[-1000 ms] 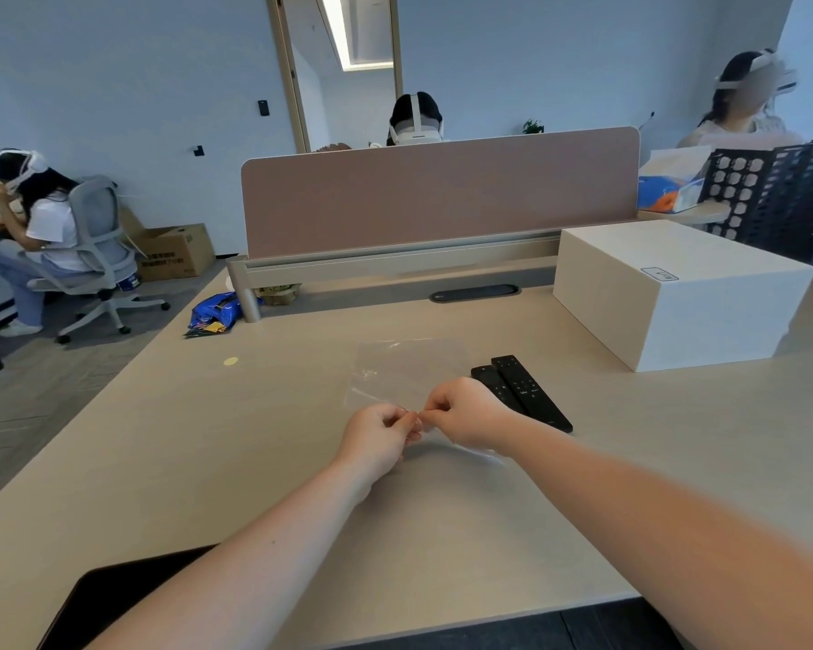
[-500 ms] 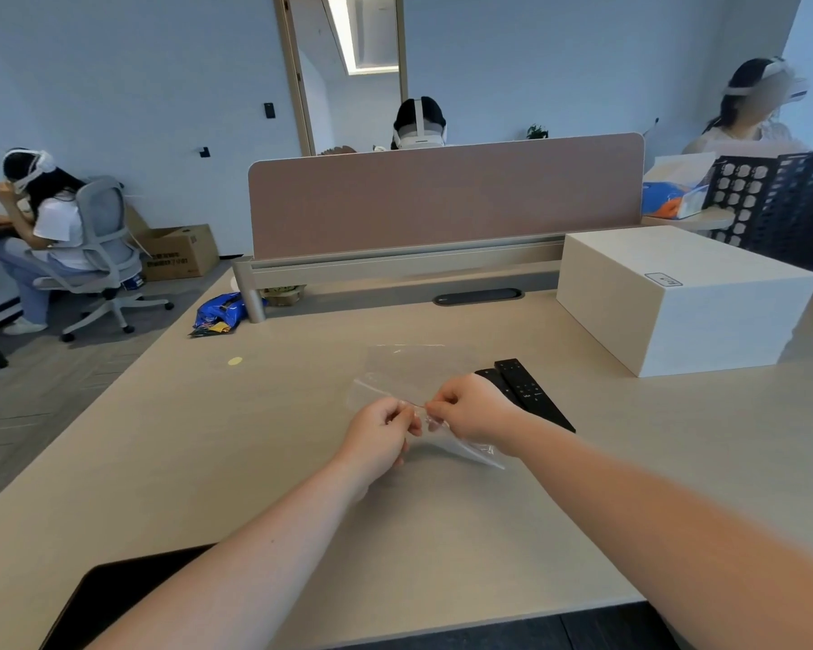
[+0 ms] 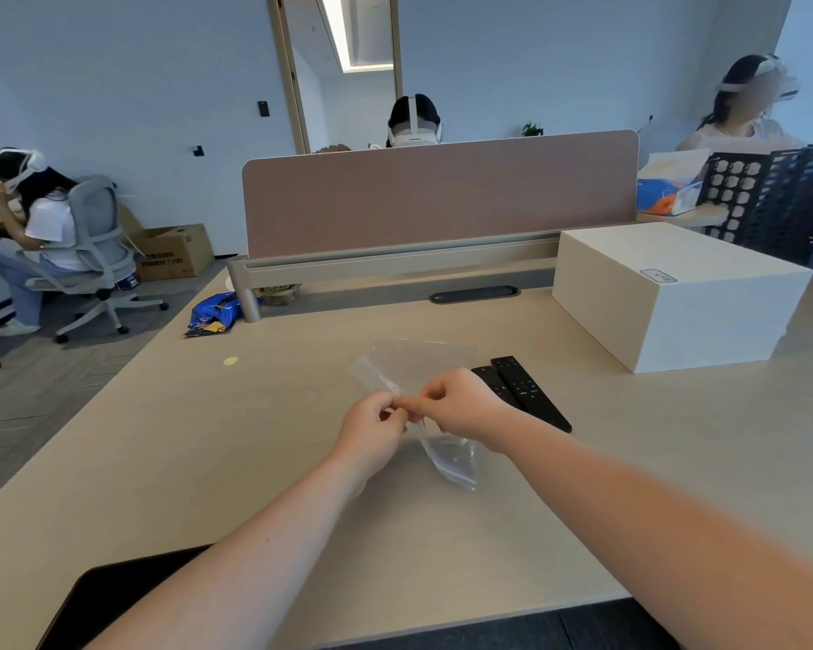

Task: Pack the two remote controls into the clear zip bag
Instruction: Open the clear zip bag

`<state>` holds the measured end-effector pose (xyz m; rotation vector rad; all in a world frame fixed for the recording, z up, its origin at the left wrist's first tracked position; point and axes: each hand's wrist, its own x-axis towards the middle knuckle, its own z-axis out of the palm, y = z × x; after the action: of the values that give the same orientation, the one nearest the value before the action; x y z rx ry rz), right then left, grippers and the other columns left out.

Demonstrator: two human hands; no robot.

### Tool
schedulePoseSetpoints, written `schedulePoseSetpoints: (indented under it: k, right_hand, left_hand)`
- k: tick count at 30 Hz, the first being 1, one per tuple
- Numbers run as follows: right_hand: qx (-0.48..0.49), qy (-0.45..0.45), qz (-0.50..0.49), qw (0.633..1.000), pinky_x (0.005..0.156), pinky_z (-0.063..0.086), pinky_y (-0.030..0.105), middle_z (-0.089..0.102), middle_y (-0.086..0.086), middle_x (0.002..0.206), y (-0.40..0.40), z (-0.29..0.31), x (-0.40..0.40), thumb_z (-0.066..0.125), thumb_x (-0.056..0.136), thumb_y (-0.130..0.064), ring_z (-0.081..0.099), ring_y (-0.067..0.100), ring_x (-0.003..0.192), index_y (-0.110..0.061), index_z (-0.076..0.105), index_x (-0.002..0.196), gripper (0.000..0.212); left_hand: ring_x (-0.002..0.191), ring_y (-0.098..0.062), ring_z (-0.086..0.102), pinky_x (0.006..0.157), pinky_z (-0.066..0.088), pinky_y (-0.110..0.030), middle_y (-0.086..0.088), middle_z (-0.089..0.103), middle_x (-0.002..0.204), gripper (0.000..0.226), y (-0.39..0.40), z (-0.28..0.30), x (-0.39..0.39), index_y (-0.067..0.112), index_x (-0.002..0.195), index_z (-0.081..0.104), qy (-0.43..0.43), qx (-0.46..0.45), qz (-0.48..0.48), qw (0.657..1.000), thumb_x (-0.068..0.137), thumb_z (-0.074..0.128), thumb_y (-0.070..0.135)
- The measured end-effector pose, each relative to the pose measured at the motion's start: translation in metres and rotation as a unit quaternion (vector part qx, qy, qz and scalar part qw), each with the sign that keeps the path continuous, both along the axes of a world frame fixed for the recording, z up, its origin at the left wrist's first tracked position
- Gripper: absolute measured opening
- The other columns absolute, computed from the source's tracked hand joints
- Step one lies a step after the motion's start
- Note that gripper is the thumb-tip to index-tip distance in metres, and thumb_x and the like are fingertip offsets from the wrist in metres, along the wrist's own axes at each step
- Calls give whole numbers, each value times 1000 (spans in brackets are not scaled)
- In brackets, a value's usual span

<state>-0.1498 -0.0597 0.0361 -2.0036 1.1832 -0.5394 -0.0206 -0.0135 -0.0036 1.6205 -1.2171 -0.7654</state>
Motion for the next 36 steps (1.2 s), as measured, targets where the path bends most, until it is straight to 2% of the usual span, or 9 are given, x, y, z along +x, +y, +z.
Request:
schedulePoseSetpoints:
  k: [6, 10, 12, 18, 21, 23, 26, 32, 36]
  right_hand:
    - [-78, 53, 21, 995, 60, 40, 25, 65, 5, 83, -8, -7, 3, 54, 93, -19, 53, 17, 69, -4, 71, 92, 23]
    - [-183, 162, 55, 968, 73, 49, 34, 70, 12, 100, -9, -11, 7, 47, 95, -20, 62, 29, 90, -8, 67, 99, 24]
    - [-215, 188, 65, 956, 72, 47, 34, 69, 13, 101, -9, -13, 8, 44, 96, -20, 62, 32, 92, -8, 66, 101, 25]
    - [-174, 55, -43, 982, 63, 36, 28, 57, 11, 75, -21, -18, 4, 51, 94, -16, 50, 24, 72, -4, 61, 80, 21]
    - [-177, 41, -132, 974, 66, 45, 33, 64, 16, 81, -40, -10, -16, 50, 95, -17, 55, 29, 75, -1, 62, 84, 23]
    - [-191, 65, -167, 965, 69, 49, 36, 67, 17, 89, -46, -5, -29, 44, 98, -20, 60, 33, 81, -1, 62, 94, 26]
    - [-232, 97, -174, 952, 62, 44, 34, 67, 18, 87, -42, -3, -28, 38, 100, -22, 58, 35, 75, -2, 56, 100, 27]
    - [-287, -6, -104, 952, 67, 54, 43, 70, 15, 80, -17, -5, -3, 47, 95, -18, 63, 35, 72, -5, 62, 97, 20]
    - [-384, 47, -42, 921, 50, 46, 39, 65, 19, 63, -16, -13, 6, 48, 90, -14, 59, 39, 58, -1, 63, 84, 20]
  left_hand:
    - [69, -12, 53, 54, 47, -18, 0, 60, 72, 31, 0, 0, 1, 18, 62, 60, 17, 19, -13, 1000, 91, 52, 9]
    - [62, -18, 55, 63, 53, -31, -13, 62, 76, 32, -4, 3, 0, 13, 55, 60, 19, 49, 12, 999, 83, 52, 1]
    - [61, -18, 55, 56, 53, -28, -13, 60, 78, 34, -4, 5, -2, 11, 51, 58, 37, 61, 22, 997, 81, 51, -4]
    - [62, -20, 54, 72, 57, -42, -9, 55, 64, 37, -5, 16, -7, 10, 50, 57, 59, 70, 34, 995, 78, 45, -11]
    - [56, -20, 56, 78, 57, -46, -8, 58, 61, 40, 2, 9, -2, 12, 47, 59, 52, 106, 39, 992, 79, 49, -9]
    - [54, -22, 58, 76, 58, -45, -12, 59, 61, 35, 7, 3, 6, 11, 47, 59, 24, 118, 55, 991, 77, 50, -5]
    - [63, -33, 68, 70, 58, -42, -24, 68, 66, 22, 13, 5, 9, 5, 53, 62, -123, 133, 51, 982, 67, 46, 10]
    - [89, -32, 69, 76, 54, -35, -15, 74, 90, 36, 15, 11, -8, 6, 88, 70, -225, 213, 45, 950, 77, 50, 33]
    - [104, -26, 56, 71, 43, -33, 0, 56, 108, 36, 14, 23, -6, 17, 97, 50, -289, 70, 169, 940, 79, 59, 47]
